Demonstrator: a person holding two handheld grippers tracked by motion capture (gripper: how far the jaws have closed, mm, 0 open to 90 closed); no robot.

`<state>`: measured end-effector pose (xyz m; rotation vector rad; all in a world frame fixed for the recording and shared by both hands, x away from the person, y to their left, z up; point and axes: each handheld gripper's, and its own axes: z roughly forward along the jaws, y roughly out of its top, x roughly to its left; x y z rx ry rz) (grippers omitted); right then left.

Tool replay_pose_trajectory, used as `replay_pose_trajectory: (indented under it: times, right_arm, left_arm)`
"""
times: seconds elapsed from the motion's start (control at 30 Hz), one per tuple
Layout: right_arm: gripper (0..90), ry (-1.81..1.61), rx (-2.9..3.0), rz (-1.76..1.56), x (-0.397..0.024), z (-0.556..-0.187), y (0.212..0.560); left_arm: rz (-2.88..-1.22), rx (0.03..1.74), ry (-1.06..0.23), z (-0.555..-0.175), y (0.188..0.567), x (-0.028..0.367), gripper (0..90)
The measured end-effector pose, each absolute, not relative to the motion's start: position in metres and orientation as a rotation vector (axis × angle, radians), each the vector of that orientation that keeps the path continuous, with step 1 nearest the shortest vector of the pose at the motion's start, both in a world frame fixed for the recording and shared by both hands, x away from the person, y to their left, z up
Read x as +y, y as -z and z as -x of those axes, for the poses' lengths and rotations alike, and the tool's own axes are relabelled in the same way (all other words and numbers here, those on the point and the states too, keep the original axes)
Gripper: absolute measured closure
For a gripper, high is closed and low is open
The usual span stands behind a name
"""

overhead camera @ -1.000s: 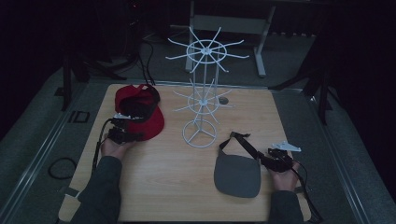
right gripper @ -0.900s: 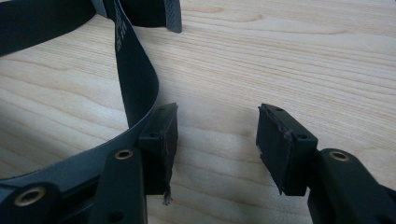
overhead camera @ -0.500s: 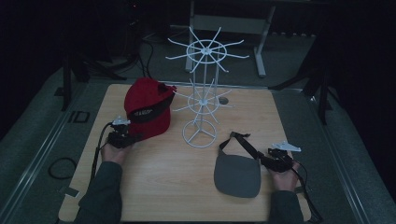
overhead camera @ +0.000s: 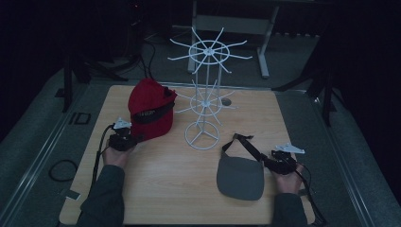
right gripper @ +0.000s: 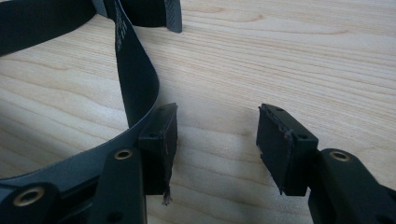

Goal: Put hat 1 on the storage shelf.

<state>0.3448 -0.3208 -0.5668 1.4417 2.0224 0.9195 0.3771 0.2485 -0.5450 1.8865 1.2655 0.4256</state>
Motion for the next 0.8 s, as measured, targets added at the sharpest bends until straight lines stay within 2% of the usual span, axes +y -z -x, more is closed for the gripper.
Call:
replay_pose_trajectory:
  times: [0.8]
  right_arm:
    - [47.9,-0.92,2.023,-1.44,-0.321,-0.345,0.567]
  left_arm:
    - [-1.77,1.23,-0.536,-0.368,0.508,0.251,86.0]
